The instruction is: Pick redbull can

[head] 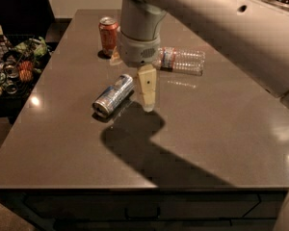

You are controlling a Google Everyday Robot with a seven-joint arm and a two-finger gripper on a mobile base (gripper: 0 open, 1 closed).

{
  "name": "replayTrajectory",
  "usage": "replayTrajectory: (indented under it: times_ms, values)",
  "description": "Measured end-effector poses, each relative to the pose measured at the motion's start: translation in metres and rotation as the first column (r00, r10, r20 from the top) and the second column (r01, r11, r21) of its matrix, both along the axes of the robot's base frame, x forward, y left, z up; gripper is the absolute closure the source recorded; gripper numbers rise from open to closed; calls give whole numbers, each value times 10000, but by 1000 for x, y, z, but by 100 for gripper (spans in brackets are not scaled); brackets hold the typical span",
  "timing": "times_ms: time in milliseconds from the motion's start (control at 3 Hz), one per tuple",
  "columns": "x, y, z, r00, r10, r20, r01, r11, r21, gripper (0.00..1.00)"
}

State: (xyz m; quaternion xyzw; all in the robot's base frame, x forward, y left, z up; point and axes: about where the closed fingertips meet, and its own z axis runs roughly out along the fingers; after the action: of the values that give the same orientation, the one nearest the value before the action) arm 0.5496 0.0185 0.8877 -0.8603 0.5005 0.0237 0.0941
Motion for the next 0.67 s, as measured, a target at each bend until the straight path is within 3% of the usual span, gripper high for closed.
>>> replayTrajectory:
  times_ms: [667]
  values:
    - [-12,38,-17,9942,1017,-347,-1019,9948,-16,0]
